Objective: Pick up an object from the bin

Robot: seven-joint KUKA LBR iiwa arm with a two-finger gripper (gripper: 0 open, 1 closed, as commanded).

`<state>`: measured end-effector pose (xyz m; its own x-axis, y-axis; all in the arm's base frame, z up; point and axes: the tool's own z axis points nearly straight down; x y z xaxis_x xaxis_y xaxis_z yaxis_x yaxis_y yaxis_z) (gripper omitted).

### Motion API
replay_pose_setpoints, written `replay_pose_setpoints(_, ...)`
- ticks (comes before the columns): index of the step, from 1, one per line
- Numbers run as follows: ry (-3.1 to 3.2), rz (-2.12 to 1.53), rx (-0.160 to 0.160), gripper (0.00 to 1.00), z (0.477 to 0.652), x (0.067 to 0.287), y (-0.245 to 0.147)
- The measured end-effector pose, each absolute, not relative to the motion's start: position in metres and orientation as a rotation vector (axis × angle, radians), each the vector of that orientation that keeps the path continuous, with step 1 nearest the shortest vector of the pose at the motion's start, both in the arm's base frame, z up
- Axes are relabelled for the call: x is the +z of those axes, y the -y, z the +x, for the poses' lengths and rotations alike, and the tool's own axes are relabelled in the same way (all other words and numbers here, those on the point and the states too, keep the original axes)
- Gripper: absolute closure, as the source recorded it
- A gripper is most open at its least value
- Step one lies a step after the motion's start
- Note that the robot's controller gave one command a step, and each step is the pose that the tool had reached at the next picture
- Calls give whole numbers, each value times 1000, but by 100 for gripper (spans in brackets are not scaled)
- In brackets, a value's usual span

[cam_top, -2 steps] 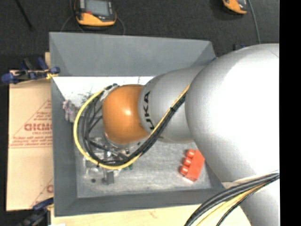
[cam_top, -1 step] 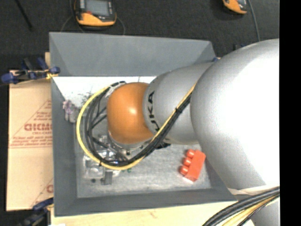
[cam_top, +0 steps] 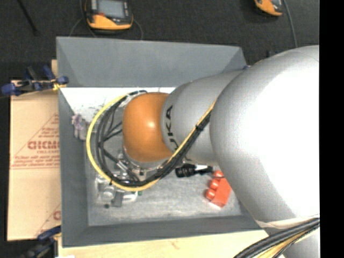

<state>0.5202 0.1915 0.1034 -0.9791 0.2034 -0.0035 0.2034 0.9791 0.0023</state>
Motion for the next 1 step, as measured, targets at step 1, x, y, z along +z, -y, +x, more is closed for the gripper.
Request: replay_pose_setpoints(1,-3124,346,-1,0,518,68,-191)
